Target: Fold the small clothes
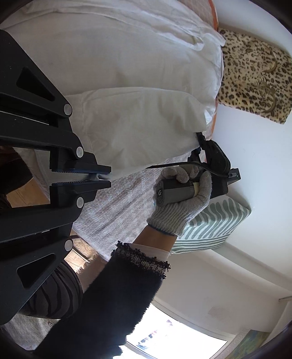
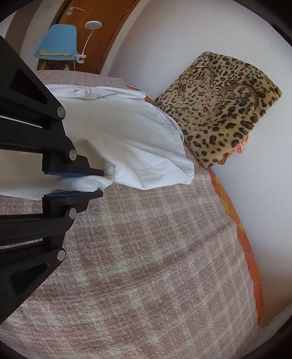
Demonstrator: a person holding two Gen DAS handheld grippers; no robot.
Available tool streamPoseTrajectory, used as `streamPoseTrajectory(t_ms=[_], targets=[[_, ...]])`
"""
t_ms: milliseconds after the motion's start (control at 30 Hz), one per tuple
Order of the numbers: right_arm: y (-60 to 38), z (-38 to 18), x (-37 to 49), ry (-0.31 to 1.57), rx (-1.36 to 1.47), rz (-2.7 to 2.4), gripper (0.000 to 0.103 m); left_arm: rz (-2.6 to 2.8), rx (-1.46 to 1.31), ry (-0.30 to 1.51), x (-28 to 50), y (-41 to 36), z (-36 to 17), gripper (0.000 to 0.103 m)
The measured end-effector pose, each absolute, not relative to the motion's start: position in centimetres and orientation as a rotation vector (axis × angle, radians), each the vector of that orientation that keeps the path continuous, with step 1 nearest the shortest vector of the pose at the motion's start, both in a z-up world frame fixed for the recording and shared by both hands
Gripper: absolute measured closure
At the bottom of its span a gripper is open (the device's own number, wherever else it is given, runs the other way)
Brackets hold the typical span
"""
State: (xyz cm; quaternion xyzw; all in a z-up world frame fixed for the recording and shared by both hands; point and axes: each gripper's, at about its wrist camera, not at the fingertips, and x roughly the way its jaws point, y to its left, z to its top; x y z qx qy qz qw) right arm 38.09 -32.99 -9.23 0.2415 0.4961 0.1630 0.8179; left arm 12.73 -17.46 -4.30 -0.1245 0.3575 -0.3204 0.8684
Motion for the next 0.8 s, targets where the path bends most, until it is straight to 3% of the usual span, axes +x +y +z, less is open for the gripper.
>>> streamPoseTrajectory(t_ms=[367, 800], targets=[[-24.4, -2.1, 37.4, 1.027, 0.115, 0.276, 0.098, -0.629, -0.395, 0.724, 11.6, -12.5, -5.5, 0.099], [-11.4, -3.5, 37.8, 1.079, -0.130, 0.359, 0.099, -0.531, -0.465, 0.730, 10.9, -7.5, -6.6, 0.099]])
